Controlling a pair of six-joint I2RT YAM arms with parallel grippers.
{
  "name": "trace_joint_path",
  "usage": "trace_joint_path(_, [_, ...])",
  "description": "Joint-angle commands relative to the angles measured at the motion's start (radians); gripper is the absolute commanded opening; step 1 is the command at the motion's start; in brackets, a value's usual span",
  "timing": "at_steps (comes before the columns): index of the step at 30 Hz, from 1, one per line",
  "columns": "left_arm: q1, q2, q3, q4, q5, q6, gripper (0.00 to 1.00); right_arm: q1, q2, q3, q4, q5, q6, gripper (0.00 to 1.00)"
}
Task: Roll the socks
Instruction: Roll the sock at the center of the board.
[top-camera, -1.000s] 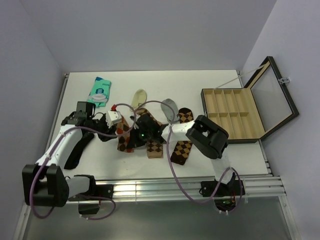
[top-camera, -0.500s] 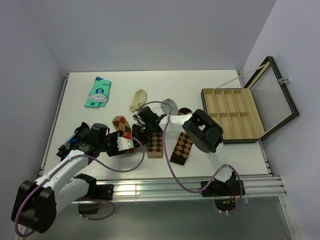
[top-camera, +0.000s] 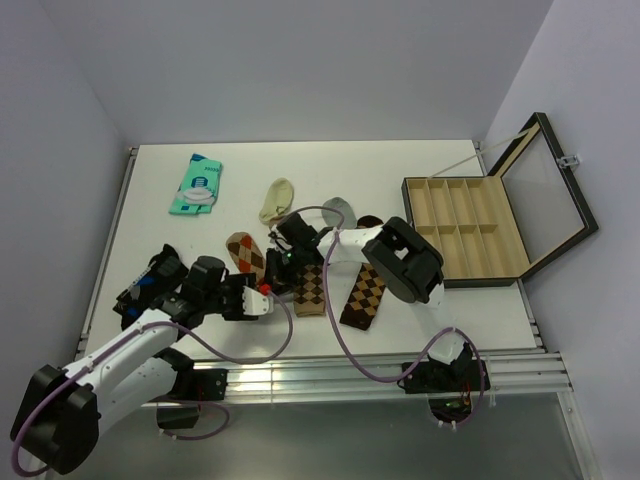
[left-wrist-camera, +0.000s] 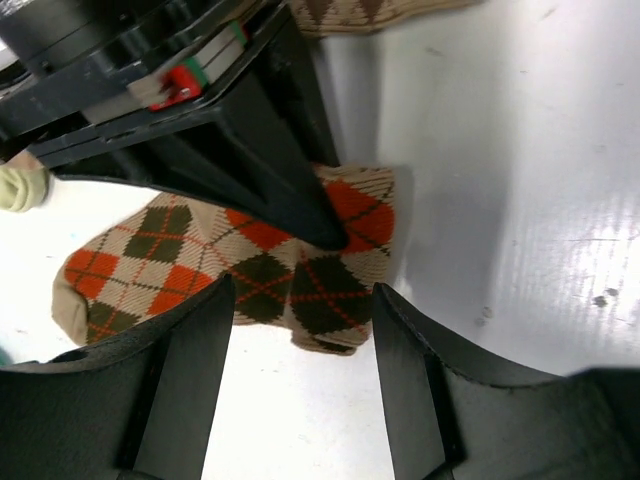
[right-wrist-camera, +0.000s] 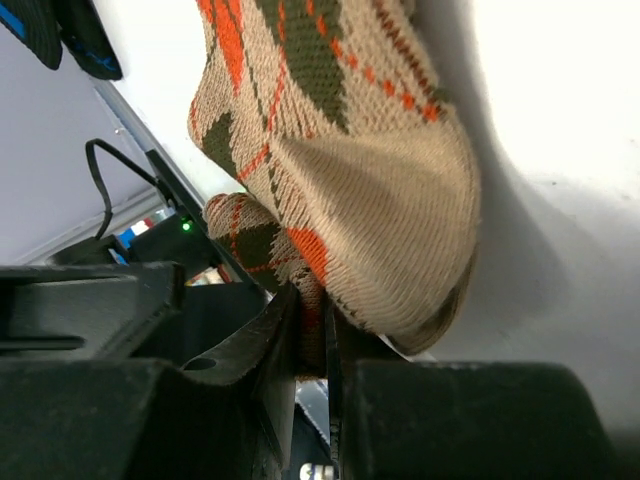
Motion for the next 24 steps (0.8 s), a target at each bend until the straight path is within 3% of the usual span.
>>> trace_joint_path(1, [-0.019,-0.012,-0.016,-0.015,0.013,-0.013,0.62,-0.004,0.045,0.023,-0.014,0.002,0.027,0.0])
trace_joint_path(12, [-0.042,0.101,-0.004,0.04,-0.013,-0.04,0.61,-0.012,0.043,0.031,-0.025,0.002,0.023,0.0])
trace_joint_path(19, [-0.042,0.196,0.019,0.069,-0.039,-0.054,0.54,-0.013,0.019,-0.012,0.012,-0.008,0.033,0.0])
trace_joint_path(24, [-0.042,0.245,0.053,0.02,-0.036,-0.051,0.37,-0.015,-0.003,-0.039,0.041,-0.008,0.047,0.01])
